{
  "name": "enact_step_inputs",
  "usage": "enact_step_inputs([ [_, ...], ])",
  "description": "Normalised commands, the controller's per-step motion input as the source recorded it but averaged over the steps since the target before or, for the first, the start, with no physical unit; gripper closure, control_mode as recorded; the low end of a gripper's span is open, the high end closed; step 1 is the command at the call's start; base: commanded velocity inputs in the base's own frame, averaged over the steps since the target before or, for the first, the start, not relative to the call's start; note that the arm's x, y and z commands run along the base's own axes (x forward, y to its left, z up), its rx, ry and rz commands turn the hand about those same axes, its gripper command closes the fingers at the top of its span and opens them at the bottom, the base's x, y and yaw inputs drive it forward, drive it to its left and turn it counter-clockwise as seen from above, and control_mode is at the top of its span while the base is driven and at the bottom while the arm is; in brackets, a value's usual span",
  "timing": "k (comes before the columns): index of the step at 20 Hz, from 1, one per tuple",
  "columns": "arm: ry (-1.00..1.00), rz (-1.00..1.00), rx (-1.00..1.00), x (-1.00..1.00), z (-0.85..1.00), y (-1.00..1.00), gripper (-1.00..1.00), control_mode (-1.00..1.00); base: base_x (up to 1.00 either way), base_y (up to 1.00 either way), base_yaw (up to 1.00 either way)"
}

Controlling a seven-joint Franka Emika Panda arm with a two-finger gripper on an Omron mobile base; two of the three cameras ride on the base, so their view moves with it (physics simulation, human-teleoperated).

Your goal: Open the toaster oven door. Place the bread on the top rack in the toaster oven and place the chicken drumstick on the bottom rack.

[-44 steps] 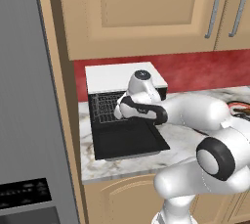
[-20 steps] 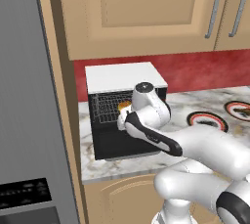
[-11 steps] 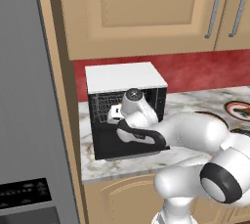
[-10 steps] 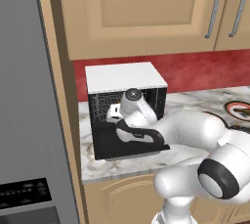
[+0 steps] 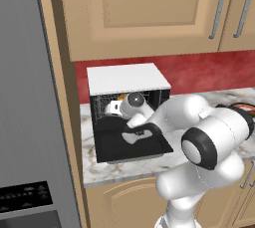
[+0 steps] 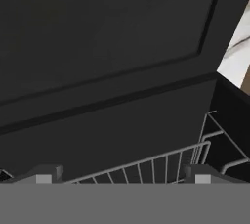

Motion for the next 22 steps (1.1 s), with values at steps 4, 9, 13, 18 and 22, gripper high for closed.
enact_step_inputs([
  [4, -0.22, 0.17, 0.03, 0.51, 0.01, 0.0, -1.0, -1.0, 0.0, 0.0, 0.0],
  [9, -0.16, 0.17, -0.01, 0.16, 0.23, 0.0, -1.0, -1.0, 0.0, 0.0, 0.0],
  [13, -0.08, 0.05, -0.09, 0.23, 0.26, 0.08, -1.0, -1.0, 0.0, 0.0, 0.0],
  [18, -0.07, 0.0, -0.14, 0.1, 0.25, 0.05, -1.0, -1.0, 0.0, 0.0, 0.0],
  [22, -0.06, 0.0, -0.13, -0.05, 0.0, 0.0, -1.0, -1.0, 0.0, 0.0, 0.0],
])
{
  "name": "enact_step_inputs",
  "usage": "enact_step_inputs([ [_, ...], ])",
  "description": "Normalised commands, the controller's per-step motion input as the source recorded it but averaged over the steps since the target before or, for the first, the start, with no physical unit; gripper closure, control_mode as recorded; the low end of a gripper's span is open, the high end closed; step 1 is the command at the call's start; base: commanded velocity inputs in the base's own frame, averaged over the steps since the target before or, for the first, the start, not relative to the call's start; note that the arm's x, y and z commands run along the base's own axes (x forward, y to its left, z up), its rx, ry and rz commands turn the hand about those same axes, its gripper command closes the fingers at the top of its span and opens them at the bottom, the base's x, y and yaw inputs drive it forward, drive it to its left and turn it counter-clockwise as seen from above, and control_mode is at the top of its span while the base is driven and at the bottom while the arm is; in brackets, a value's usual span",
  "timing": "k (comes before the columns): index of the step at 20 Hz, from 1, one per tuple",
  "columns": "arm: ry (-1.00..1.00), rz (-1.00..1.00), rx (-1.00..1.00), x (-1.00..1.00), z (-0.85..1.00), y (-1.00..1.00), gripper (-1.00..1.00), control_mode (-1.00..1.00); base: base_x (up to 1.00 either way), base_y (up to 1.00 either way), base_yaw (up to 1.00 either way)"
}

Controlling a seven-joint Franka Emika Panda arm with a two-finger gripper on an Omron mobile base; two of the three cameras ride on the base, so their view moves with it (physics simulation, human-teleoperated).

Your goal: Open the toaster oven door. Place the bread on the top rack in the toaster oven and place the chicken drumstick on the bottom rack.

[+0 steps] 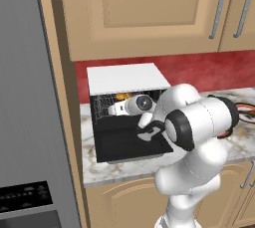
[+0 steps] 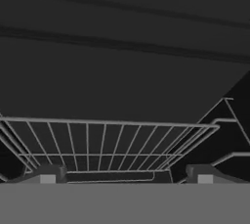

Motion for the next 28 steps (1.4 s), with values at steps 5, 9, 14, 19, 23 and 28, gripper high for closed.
enact_step_inputs([
  [5, -0.02, 0.0, -0.07, -0.6, 0.0, 0.0, -1.0, -1.0, 0.0, 0.0, 0.0],
  [9, -0.07, 0.0, 0.0, -0.15, 0.0, 0.0, -1.0, -1.0, 0.0, 0.0, 0.0],
  [14, -0.1, 0.0, 0.0, 0.37, 0.08, 0.0, -1.0, -1.0, 0.0, 0.0, 0.0],
  [19, -0.01, 0.0, 0.0, 0.19, -0.2, 0.0, -1.0, -1.0, 0.0, 0.0, 0.0],
  [23, 0.0, 0.0, 0.0, 0.04, -0.32, 0.0, -1.0, -1.0, 0.0, 0.0, 0.0],
  [28, 0.0, 0.0, 0.0, 0.0, -0.21, -0.01, -1.0, -1.0, 0.0, 0.0, 0.0],
])
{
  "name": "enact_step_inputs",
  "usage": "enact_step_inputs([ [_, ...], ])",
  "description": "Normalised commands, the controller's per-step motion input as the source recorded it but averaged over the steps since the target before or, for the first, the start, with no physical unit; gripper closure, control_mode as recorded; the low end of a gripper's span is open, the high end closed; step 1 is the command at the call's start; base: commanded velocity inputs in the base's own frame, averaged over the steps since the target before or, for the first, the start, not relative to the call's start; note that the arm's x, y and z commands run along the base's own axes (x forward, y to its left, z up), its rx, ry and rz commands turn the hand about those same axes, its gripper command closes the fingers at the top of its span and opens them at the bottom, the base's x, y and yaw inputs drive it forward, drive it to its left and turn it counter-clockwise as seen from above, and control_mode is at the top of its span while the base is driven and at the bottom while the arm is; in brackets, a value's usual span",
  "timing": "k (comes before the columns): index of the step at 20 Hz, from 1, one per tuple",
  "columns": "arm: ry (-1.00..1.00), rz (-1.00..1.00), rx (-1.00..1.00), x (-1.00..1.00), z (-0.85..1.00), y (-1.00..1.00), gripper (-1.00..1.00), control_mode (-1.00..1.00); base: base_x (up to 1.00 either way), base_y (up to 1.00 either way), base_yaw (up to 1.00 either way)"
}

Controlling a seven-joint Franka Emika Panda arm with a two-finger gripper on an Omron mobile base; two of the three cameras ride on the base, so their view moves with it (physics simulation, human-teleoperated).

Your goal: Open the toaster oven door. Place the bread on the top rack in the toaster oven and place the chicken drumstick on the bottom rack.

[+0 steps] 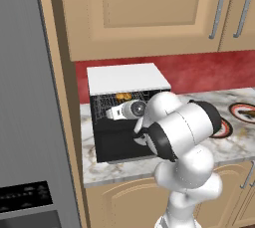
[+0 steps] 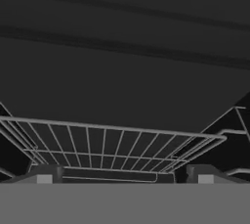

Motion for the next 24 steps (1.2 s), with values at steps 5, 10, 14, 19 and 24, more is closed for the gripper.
enact_step_inputs([
  [5, 0.0, 0.0, 0.0, 0.31, -0.16, 0.0, -1.0, -1.0, 0.0, 0.0, 0.0],
  [10, 0.0, 0.0, 0.0, 0.45, -0.32, 0.0, -1.0, -1.0, 0.0, 0.0, 0.0],
  [14, 0.0, 0.0, 0.0, 0.14, -0.62, -0.01, -1.0, -1.0, 0.0, 0.0, 0.0],
  [19, 0.0, 0.0, 0.0, 0.0, -0.71, -0.03, -1.0, -1.0, 0.0, 0.0, 0.0],
  [24, 0.0, 0.0, 0.0, -0.04, -0.29, -0.08, -1.0, -1.0, 0.0, 0.0, 0.0],
])
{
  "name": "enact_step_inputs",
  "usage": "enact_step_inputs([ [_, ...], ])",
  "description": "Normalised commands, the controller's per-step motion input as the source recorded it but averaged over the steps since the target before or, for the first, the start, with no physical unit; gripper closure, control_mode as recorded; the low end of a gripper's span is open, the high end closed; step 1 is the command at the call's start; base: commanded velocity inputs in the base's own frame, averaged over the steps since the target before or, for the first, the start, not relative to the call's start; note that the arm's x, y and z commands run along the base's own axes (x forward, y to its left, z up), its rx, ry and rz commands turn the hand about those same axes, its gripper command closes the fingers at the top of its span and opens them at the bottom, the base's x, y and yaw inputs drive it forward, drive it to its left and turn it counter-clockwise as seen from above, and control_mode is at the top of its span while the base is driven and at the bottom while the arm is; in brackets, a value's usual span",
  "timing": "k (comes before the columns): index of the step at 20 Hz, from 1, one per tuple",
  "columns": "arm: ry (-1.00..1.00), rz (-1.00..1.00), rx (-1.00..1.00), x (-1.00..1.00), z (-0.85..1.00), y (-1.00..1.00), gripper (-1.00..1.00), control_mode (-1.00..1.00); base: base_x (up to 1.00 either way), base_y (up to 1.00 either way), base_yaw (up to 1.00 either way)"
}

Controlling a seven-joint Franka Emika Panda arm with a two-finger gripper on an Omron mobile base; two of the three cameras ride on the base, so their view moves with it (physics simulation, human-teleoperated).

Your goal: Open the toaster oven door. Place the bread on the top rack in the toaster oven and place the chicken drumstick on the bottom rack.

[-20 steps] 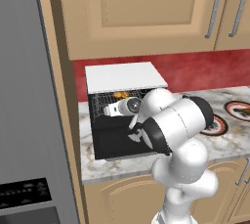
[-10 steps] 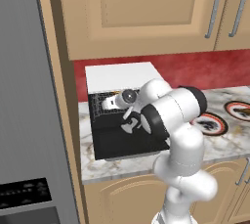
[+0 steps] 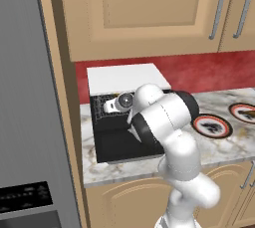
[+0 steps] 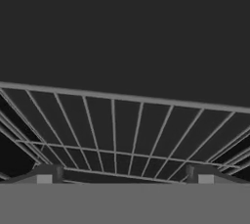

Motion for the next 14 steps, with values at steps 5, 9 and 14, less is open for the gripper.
enact_step_inputs([
  [5, 0.0, 0.0, 0.01, -0.35, -0.16, -0.21, -1.0, -1.0, 0.0, 0.0, 0.0],
  [9, 0.0, 0.0, 0.03, -0.12, 0.0, -0.16, -1.0, -1.0, 0.0, 0.0, 0.0],
  [14, 0.03, 0.0, 0.01, 0.23, -0.17, 0.0, -1.0, -1.0, 0.0, 0.0, 0.0],
])
